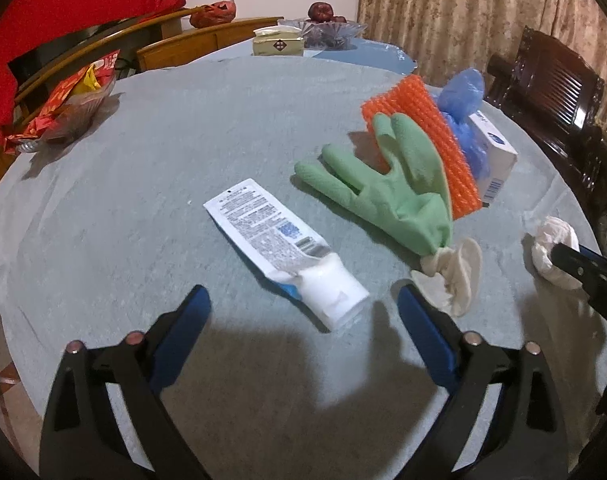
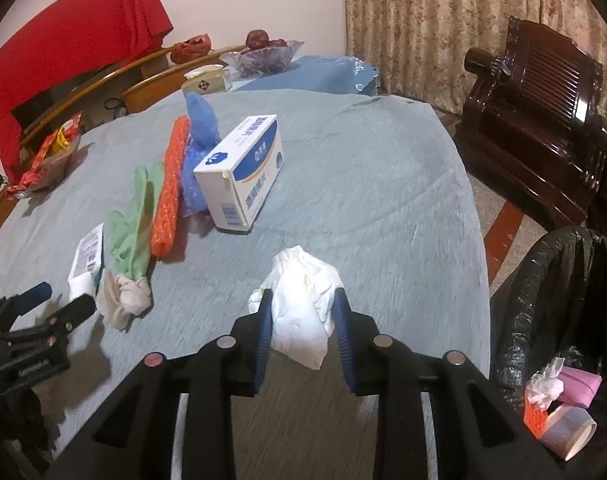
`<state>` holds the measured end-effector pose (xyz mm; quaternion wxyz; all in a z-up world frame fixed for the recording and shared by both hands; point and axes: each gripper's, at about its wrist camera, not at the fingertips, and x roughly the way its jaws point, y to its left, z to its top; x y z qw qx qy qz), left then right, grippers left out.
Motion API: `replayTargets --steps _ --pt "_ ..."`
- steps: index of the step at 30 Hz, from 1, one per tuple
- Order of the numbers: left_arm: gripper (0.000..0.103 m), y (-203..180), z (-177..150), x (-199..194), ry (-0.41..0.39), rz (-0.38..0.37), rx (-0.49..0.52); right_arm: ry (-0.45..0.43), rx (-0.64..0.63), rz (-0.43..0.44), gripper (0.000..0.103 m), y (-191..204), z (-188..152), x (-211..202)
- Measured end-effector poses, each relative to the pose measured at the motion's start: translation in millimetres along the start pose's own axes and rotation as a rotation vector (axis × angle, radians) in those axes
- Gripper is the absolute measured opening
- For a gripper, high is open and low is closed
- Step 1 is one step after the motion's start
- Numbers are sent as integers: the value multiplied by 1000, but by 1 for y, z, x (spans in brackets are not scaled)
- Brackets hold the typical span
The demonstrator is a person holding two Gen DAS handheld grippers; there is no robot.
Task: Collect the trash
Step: 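Move the left gripper toward the white tube while the right gripper holds the tissue, then grasp the white tube by its cap end with the left gripper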
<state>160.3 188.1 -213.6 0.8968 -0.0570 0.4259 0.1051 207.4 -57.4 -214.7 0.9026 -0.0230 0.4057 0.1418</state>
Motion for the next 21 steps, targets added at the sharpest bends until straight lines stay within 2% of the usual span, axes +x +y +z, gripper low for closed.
replayTargets --steps 2,4,6,8,12,15,16,17,18,21 --pt "73 2 2 4 13 -9 -9 1 -3 0 29 2 0 0" --pt "70 4 4 8 23 -20 -19 1 -3 3 29 3 0 -1" --pt "54 6 5 11 31 -66 -28 0 -5 8 29 4 -1 -2" --pt "46 8 4 10 36 -103 -40 -2 -10 12 29 6 -2 -4" --pt "44 15 -1 5 52 -119 -46 -1 -12 19 29 9 -4 -6" --pt "48 23 -7 -2 51 -107 -45 -1 -13 20 29 9 -6 -7" --pt "53 24 -8 -3 50 -103 -42 -1 -11 19 29 10 -6 -7" --pt "67 23 -8 -4 46 -93 -40 -1 -10 18 29 10 -6 -7" --pt "72 23 -8 -6 35 -81 -43 0 -8 17 29 9 -6 -7" --pt "72 20 -4 -3 30 -62 -33 2 2 15 29 8 -7 -7"
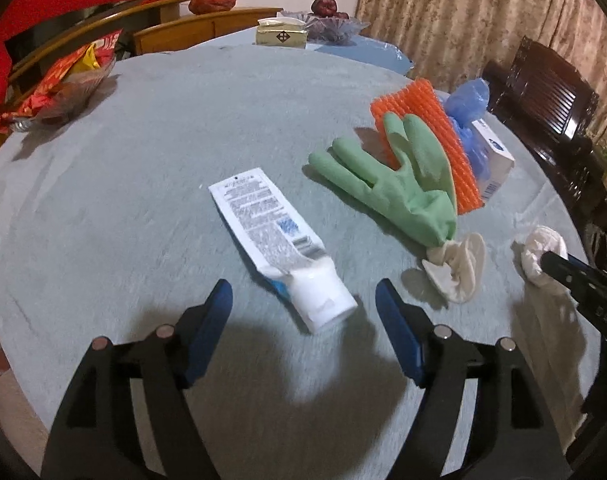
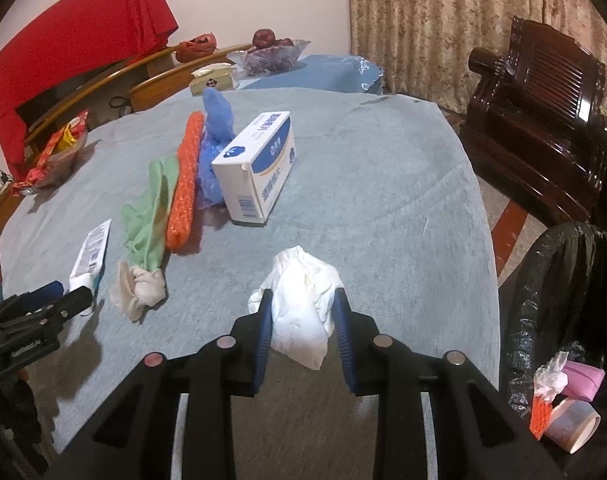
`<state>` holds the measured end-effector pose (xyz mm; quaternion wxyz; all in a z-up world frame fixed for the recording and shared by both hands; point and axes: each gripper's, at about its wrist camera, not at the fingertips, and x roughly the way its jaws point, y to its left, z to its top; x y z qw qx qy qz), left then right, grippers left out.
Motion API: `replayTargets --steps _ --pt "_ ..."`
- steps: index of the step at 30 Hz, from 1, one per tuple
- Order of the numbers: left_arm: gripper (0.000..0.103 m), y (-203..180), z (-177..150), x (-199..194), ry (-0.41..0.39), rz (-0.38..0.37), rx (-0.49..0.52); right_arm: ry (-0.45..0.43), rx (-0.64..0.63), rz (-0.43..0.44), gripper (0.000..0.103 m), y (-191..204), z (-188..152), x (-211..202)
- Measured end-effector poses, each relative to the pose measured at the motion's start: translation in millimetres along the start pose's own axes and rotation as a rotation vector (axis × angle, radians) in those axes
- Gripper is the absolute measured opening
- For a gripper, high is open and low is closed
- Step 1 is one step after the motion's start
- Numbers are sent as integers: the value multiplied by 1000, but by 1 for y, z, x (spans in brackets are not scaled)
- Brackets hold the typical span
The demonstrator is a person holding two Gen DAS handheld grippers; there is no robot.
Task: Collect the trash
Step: 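Grasp the white tube by its cap end with the left gripper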
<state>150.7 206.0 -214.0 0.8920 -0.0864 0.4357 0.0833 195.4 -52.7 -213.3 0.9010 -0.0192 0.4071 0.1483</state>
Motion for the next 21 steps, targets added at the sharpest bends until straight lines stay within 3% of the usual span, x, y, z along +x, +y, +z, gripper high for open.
replayTargets --steps 4,6,11,21 --pt "69 0 7 9 4 17 -16 1 -3 -5 29 -1 0 -2" --pt "53 0 8 15 20 20 -19 0 -3 -3 29 -2 0 -1" --pt "37 2 7 14 9 -10 -23 -8 -12 2 29 1 2 -6" --pt "35 -8 5 -17 -62 -44 -4 -36 -36 22 29 6 6 -23"
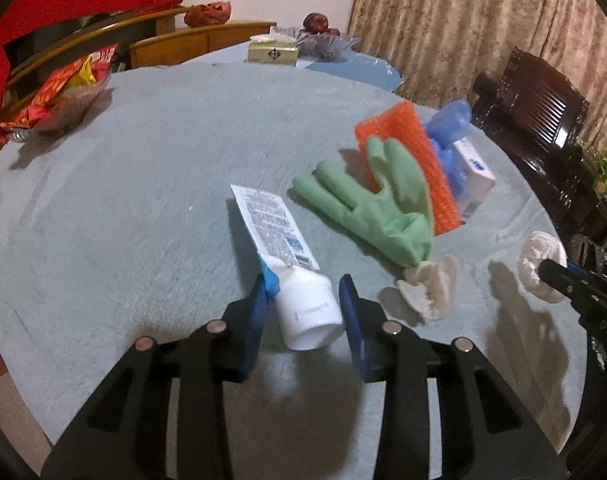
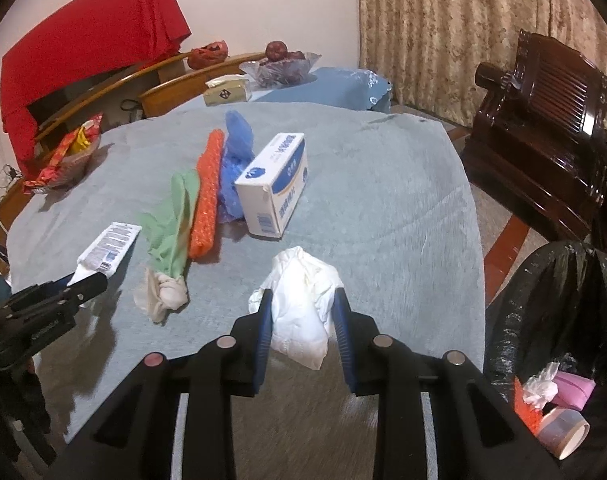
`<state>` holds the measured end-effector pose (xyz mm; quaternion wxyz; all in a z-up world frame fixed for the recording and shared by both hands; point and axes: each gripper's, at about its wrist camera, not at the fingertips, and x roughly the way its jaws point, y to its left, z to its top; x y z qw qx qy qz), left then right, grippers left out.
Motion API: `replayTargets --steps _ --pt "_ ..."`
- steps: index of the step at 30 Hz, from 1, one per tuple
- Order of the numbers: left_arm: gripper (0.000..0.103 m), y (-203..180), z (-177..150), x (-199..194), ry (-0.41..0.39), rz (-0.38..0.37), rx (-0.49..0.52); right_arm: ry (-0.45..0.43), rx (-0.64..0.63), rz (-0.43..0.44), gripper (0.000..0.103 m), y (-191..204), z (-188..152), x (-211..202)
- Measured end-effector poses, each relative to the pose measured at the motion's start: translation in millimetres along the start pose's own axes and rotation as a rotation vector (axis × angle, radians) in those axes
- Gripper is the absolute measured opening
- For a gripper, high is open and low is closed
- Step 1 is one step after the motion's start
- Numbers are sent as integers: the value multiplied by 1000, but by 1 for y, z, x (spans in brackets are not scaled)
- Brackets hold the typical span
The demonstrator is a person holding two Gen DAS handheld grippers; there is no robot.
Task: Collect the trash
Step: 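Grasp the white tube by its cap end with the left gripper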
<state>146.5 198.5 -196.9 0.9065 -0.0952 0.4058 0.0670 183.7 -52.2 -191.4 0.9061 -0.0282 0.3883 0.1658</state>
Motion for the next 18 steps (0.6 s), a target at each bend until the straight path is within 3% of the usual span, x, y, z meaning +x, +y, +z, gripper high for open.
replayTargets --steps 3,8,10,12,13,15,16,17,18 --pt "34 -4 -3 -4 4 -5 11 3 -7 0 29 0 0 -2" --pt "35 -2 -17 14 106 11 4 16 3 0 29 -2 -6 -3" --pt "36 -1 -19 16 111 18 5 24 4 -1 29 -2 -9 -1" --pt "56 -4 -16 17 112 56 26 29 8 0 29 -3 -10 0" --pt "57 -3 -15 18 110 62 25 31 10 0 29 -3 -10 1" --pt "54 -2 -13 22 116 67 16 32 12 0 29 -3 -10 2" --pt "49 -3 -13 22 108 79 28 31 11 -1 29 -4 -11 2" --pt "38 -3 -13 22 105 83 40 32 12 1 29 -4 -11 2" --pt "38 -4 -12 23 103 86 51 32 12 1 29 -4 -11 2"
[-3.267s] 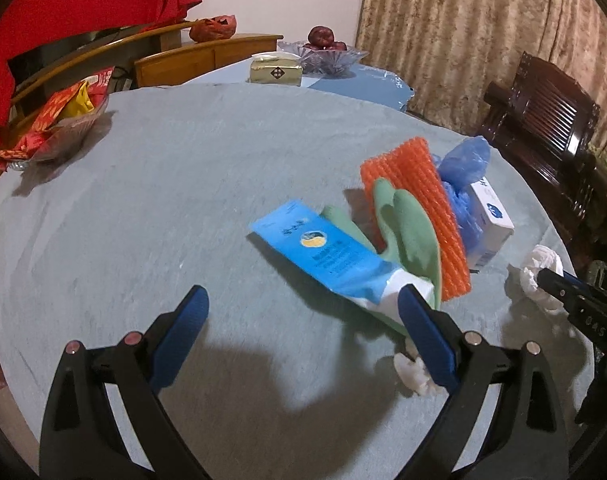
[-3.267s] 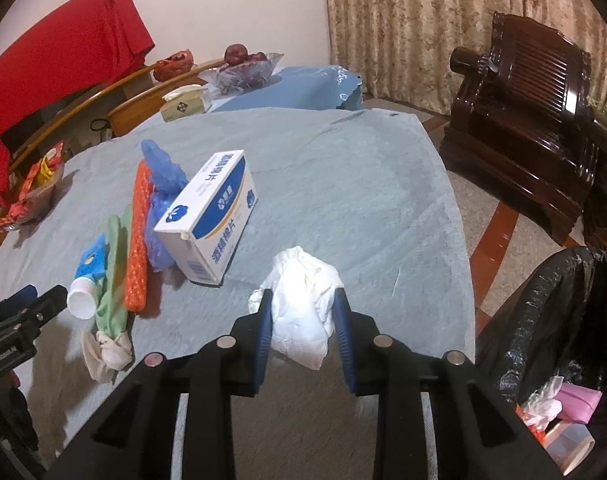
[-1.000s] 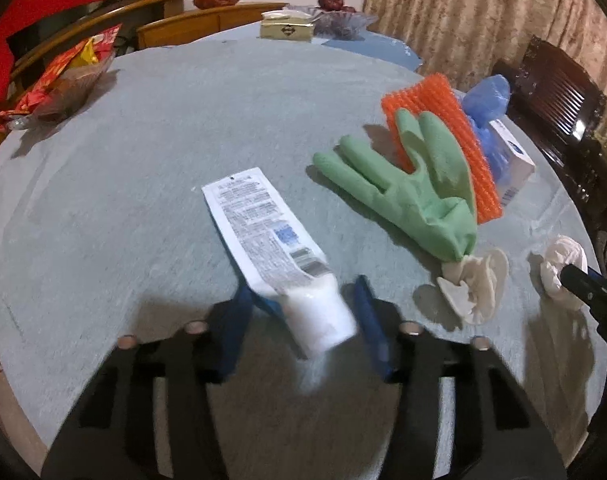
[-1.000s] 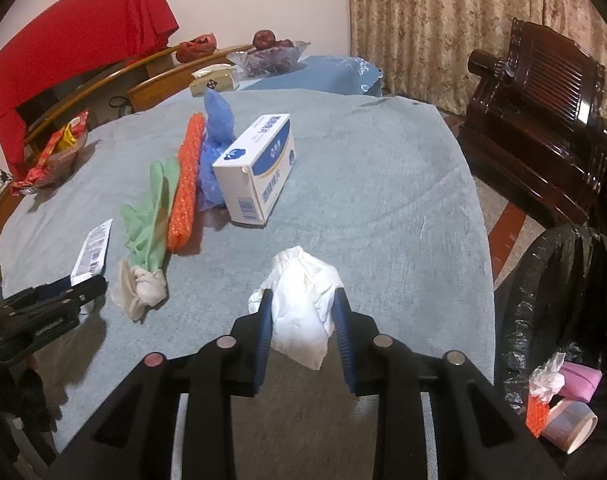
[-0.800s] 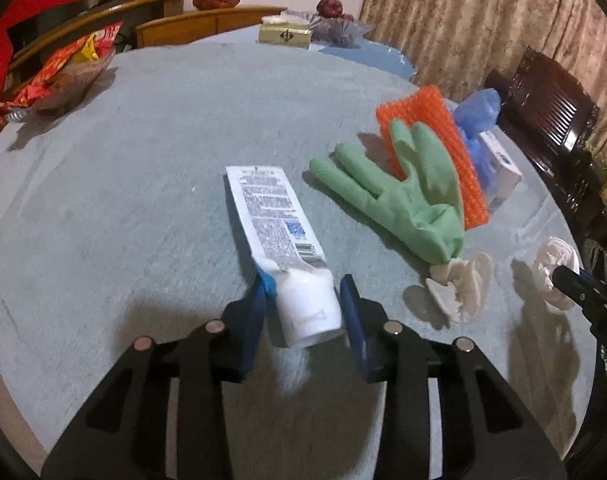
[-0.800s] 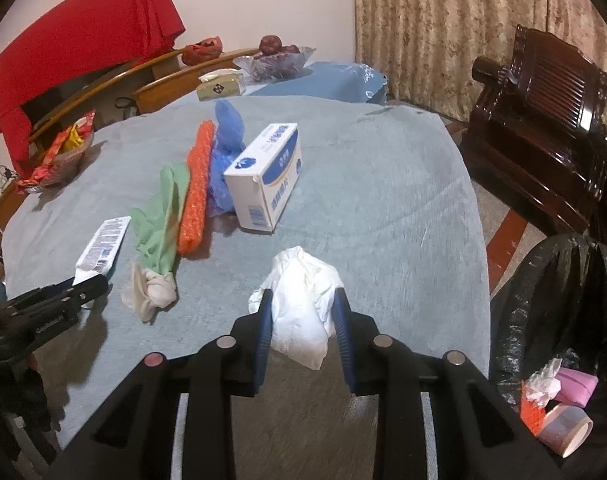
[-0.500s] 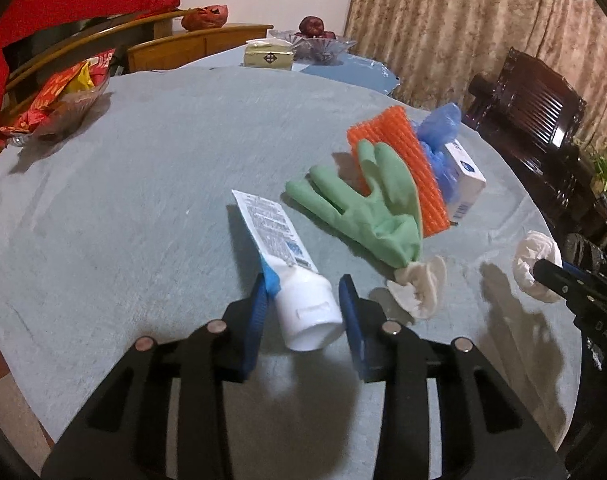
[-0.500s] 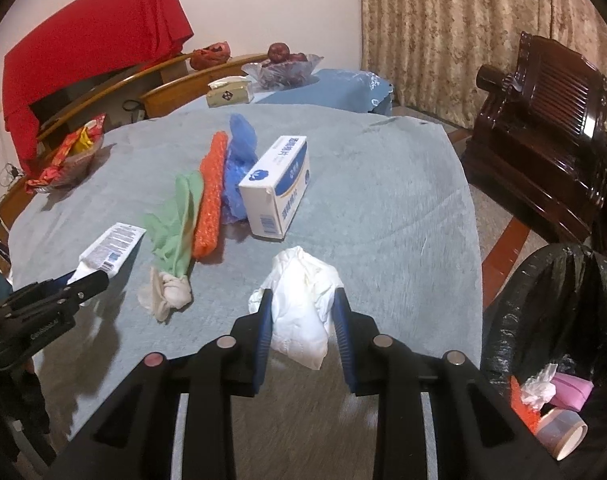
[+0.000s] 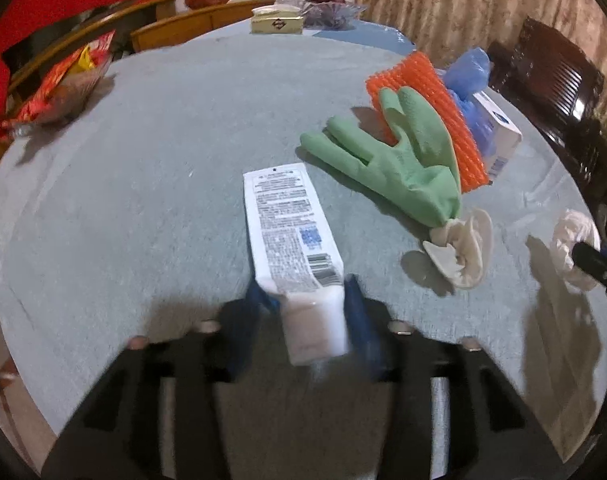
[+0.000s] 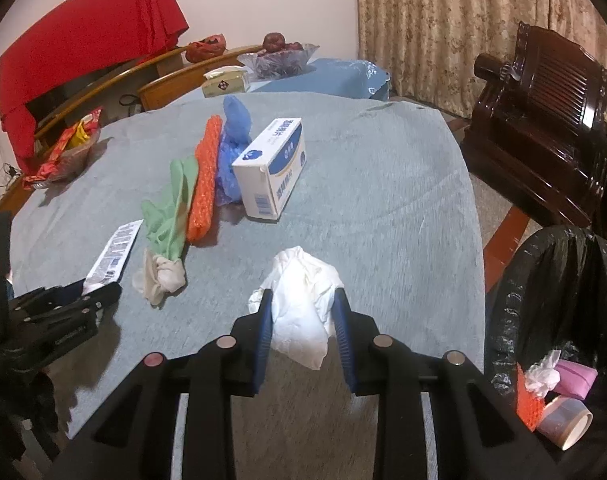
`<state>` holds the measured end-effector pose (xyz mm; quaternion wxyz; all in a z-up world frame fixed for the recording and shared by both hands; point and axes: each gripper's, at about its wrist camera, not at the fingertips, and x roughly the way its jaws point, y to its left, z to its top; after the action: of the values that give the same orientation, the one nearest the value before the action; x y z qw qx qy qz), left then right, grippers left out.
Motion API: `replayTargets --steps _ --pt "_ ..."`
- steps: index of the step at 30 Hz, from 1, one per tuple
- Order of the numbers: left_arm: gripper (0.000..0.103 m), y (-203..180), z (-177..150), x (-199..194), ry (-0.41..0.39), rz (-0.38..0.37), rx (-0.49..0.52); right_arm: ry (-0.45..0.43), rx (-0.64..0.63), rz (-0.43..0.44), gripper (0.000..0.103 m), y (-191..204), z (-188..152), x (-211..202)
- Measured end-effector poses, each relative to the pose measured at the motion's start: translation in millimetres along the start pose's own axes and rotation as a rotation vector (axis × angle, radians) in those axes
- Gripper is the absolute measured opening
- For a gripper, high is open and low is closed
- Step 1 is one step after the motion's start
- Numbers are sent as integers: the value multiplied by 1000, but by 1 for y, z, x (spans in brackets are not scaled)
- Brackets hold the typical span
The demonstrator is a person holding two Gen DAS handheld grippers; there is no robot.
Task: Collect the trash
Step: 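Grasp the white tube by its cap end with the left gripper, then carry the white tube and white tissue over the black trash bin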
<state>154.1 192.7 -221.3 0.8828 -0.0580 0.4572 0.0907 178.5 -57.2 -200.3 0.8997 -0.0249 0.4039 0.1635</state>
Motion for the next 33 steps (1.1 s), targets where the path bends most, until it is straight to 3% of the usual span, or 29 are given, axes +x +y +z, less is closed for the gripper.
replayTargets --steps 14,33 --pt "34 -11 9 -51 -131 -50 1 -54 -19 21 29 3 13 -26" --pt "34 -81 31 -116 -234 -149 100 -177 12 -13 29 -26 27 -112"
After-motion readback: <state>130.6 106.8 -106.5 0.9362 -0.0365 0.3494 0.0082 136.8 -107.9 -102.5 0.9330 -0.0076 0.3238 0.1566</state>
